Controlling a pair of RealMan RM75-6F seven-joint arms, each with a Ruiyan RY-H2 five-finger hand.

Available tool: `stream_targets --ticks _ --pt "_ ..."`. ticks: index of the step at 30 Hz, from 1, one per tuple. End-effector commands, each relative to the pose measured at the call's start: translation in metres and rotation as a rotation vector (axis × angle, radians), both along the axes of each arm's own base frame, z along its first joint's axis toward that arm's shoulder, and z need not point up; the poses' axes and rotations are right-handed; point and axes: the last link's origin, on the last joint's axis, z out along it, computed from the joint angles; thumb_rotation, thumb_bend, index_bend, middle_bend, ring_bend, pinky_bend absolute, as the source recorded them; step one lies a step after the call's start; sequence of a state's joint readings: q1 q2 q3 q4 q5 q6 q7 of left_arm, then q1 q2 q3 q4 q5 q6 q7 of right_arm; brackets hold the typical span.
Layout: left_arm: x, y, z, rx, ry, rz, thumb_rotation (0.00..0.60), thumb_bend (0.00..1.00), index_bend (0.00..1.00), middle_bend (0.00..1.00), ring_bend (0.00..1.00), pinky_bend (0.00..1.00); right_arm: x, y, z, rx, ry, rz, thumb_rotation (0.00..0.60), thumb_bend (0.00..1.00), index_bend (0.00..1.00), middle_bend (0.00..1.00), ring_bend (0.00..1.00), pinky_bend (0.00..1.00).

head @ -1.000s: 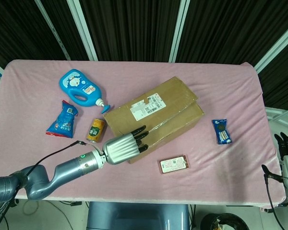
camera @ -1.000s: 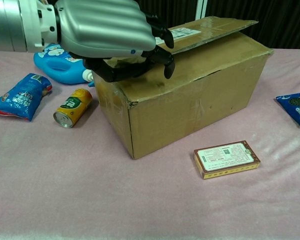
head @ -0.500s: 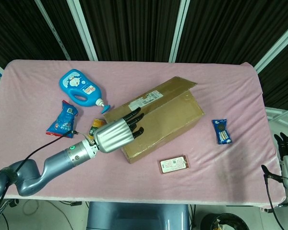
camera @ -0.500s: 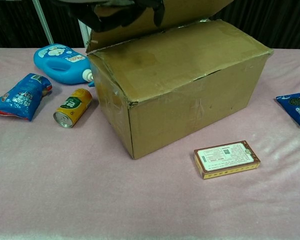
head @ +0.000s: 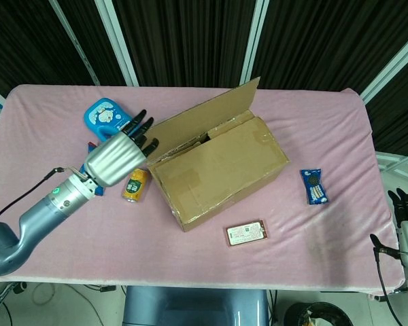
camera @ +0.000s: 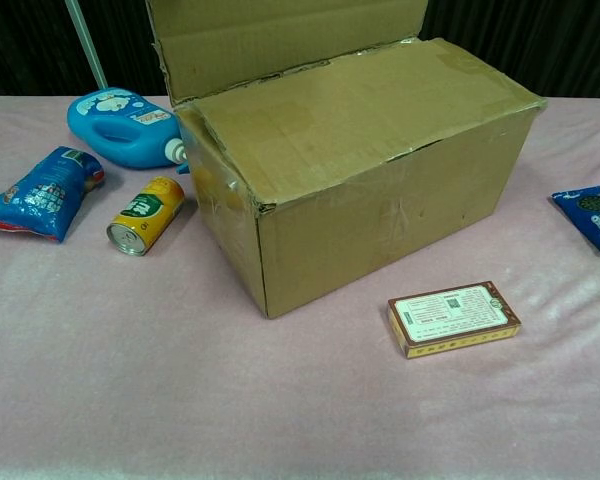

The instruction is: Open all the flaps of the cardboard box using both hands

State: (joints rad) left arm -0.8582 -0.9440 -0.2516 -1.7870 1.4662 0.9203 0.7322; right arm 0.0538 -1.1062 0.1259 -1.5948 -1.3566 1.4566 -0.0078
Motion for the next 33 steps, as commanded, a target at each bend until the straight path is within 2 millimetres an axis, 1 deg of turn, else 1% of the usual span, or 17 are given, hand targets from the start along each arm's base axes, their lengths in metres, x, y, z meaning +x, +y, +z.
stream_targets --ticks 1,4,6,12,15,18,19,21,24,27,29,31,33 --pt "-0.023 0.003 0.015 0.047 -0.017 0.085 0.600 0.70 0.26 0.52 0.11 0.09 0.000 0.000 0.000 0.001 0.000 -0.001 0.600 0.29 0.00 0.00 0.00 0.21" --pt "-0.039 0.001 0.022 0.065 -0.044 0.146 0.600 0.68 0.25 0.50 0.11 0.09 0.000 0.000 0.000 0.001 0.001 -0.003 0.600 0.30 0.00 0.00 0.00 0.21" --pt "-0.048 -0.001 0.023 0.069 -0.069 0.177 0.600 0.65 0.23 0.47 0.11 0.08 0.000 0.000 0.000 0.001 0.001 -0.005 0.600 0.30 0.00 0.00 0.00 0.21" --pt "-0.078 -0.018 0.022 0.090 -0.214 0.266 0.600 0.53 0.19 0.36 0.11 0.08 -0.001 0.001 -0.001 0.002 0.003 -0.015 0.600 0.30 0.00 0.00 0.00 0.21" --pt "-0.095 -0.025 0.019 0.105 -0.267 0.314 0.600 0.47 0.18 0.32 0.11 0.08 -0.002 0.001 -0.001 0.003 0.005 -0.022 0.600 0.30 0.00 0.00 0.00 0.21" --pt "-0.112 -0.033 0.018 0.125 -0.327 0.363 0.600 0.38 0.12 0.27 0.08 0.07 -0.002 0.001 -0.001 0.004 0.007 -0.027 0.600 0.30 0.00 0.00 0.00 0.21" --pt "-0.118 -0.037 0.018 0.128 -0.374 0.385 0.600 0.35 0.11 0.25 0.08 0.06 -0.002 0.001 -0.001 0.005 0.009 -0.026 0.600 0.30 0.00 0.00 0.00 0.21" --pt "-0.127 -0.046 0.016 0.128 -0.454 0.424 0.600 0.30 0.06 0.17 0.04 0.04 -0.001 0.001 -0.001 0.005 0.019 -0.019 0.600 0.30 0.00 0.00 0.00 0.21" --pt "-0.144 -0.067 0.010 0.131 -0.584 0.482 0.600 0.26 0.02 0.09 0.01 0.00 0.003 0.000 0.002 0.001 0.038 0.003 0.600 0.30 0.00 0.00 0.00 0.21" --pt "-0.162 -0.092 0.000 0.120 -0.710 0.553 0.600 0.24 0.00 0.02 0.00 0.00 0.009 -0.003 0.005 0.003 0.045 0.030 0.600 0.30 0.00 0.00 0.00 0.21" --pt "-0.173 -0.109 -0.006 0.117 -0.790 0.599 0.600 0.24 0.00 0.00 0.00 0.00 0.017 -0.006 0.006 0.011 0.045 0.048 0.600 0.30 0.00 0.00 0.00 0.21" --pt "-0.181 -0.121 -0.010 0.124 -0.833 0.621 0.600 0.24 0.00 0.00 0.00 0.00 0.025 -0.011 0.007 0.020 0.046 0.070 0.600 0.30 0.00 0.00 0.00 0.21" --pt "-0.189 -0.132 -0.016 0.127 -0.871 0.637 0.600 0.24 0.00 0.00 0.00 0.00 0.041 -0.021 0.009 0.033 0.044 0.110 0.600 0.32 0.00 0.00 0.00 0.21"
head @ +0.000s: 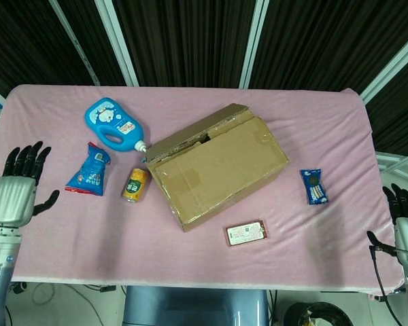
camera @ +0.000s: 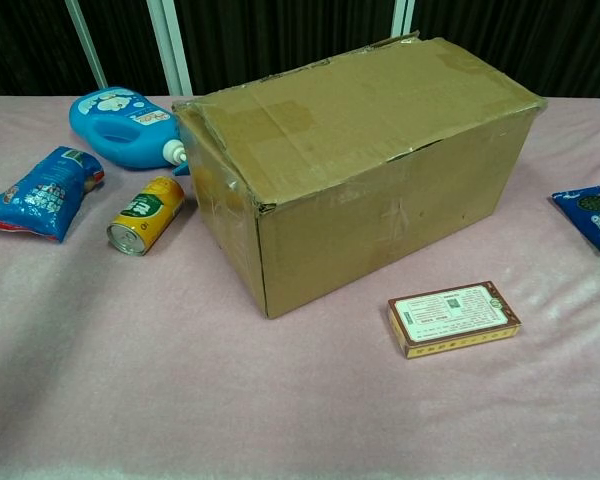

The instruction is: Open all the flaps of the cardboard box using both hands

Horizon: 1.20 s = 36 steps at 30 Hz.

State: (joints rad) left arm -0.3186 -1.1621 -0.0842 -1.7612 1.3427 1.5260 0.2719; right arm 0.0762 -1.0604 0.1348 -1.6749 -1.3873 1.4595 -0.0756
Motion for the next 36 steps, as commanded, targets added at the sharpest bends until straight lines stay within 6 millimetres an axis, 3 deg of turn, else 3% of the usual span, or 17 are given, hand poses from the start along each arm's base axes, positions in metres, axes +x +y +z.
stream_targets --ticks 1,7,13,15,20,28,36 --pt "-0.015 -0.025 -0.014 0.002 -0.078 0.039 0.600 0.24 0.00 0.00 0.00 0.00 0.026 -0.018 0.003 0.026 0.003 0.073 0.600 0.33 0.00 0.00 0.00 0.21" --pt "-0.031 -0.032 -0.020 0.015 -0.044 0.046 0.600 0.24 0.00 0.00 0.00 0.00 0.087 -0.064 0.008 0.072 0.047 0.258 0.600 0.51 0.00 0.00 0.00 0.21" --pt "-0.039 -0.028 -0.019 0.016 -0.072 0.069 0.600 0.24 0.00 0.00 0.00 0.00 0.150 -0.119 -0.003 0.196 0.079 0.376 0.600 0.73 0.01 0.03 0.02 0.21" --pt "-0.042 -0.027 -0.019 0.010 -0.085 0.083 0.600 0.24 0.00 0.00 0.00 0.00 0.171 -0.136 -0.011 0.234 0.091 0.418 0.600 0.83 0.06 0.10 0.07 0.21" --pt "-0.045 -0.025 -0.020 -0.007 -0.103 0.103 0.600 0.25 0.00 0.00 0.00 0.00 0.204 -0.166 -0.037 0.329 0.104 0.460 0.600 0.96 0.23 0.21 0.15 0.21" --pt "-0.047 -0.022 -0.022 -0.026 -0.119 0.122 0.600 0.25 0.00 0.00 0.00 0.00 0.250 -0.197 -0.089 0.462 0.137 0.528 0.600 1.00 0.34 0.28 0.17 0.22" --pt "-0.048 -0.020 -0.022 -0.034 -0.136 0.133 0.600 0.25 0.00 0.00 0.00 0.00 0.291 -0.223 -0.124 0.496 0.113 0.562 0.600 1.00 0.35 0.28 0.18 0.22"
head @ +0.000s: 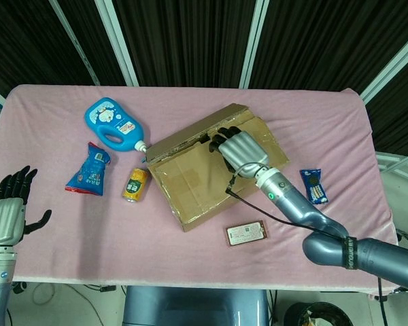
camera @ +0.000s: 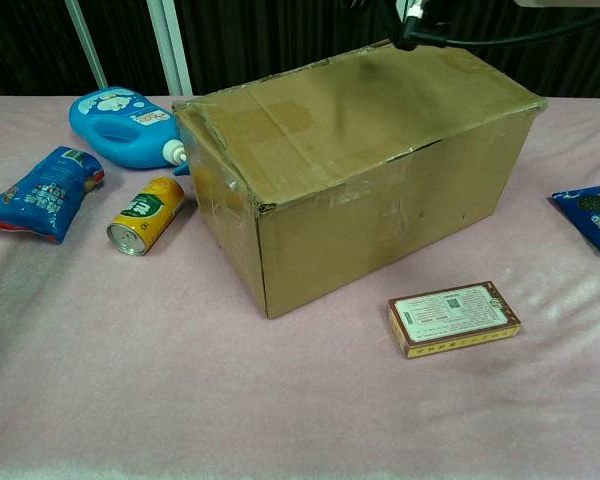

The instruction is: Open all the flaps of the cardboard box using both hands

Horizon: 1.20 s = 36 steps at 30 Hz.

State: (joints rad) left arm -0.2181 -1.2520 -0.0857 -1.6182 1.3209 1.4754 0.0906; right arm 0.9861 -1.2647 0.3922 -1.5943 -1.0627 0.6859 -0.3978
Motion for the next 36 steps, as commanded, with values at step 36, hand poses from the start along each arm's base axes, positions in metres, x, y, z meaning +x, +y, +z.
stream_targets --ticks 36 --pt "-0.003 0.006 0.000 -0.023 -0.052 0.036 0.600 0.25 0.00 0.00 0.00 0.00 0.029 -0.033 -0.058 0.040 0.045 -0.055 0.600 1.00 0.45 0.35 0.17 0.22"
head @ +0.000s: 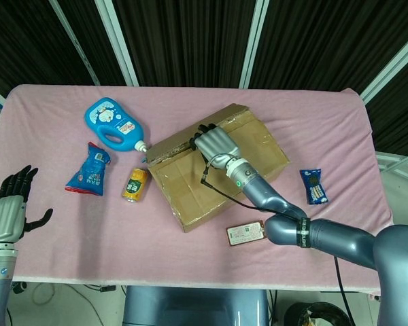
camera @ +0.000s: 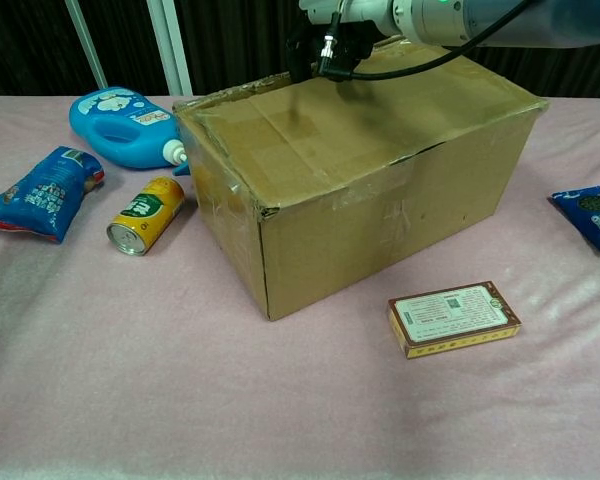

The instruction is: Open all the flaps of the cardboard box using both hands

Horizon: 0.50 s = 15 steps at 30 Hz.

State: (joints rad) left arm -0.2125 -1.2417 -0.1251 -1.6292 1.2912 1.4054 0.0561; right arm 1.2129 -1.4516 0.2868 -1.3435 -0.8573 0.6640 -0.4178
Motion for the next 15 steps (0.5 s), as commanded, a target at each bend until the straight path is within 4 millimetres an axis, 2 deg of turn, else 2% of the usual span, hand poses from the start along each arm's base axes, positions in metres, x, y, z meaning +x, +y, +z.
stream_targets --ticks 1,8,15 --pt "-0.0003 0.0000 0.0004 0.001 -0.003 0.002 0.600 0.25 0.00 0.00 0.00 0.00 -0.0004 -0.0003 -0.0031 0.005 0.007 -0.003 0.600 1.00 0.45 0.35 0.17 0.22" --pt "-0.0004 0.0006 0.0004 -0.004 -0.008 0.005 0.600 0.25 0.00 0.00 0.00 0.00 -0.0021 0.0007 -0.0093 0.007 0.040 0.005 0.600 1.00 0.45 0.35 0.17 0.22" --pt "-0.0004 0.0009 0.0005 -0.005 -0.014 0.008 0.600 0.25 0.00 0.00 0.00 0.00 0.0050 -0.0005 -0.0109 -0.003 0.028 0.017 0.600 1.00 0.45 0.35 0.17 0.22"
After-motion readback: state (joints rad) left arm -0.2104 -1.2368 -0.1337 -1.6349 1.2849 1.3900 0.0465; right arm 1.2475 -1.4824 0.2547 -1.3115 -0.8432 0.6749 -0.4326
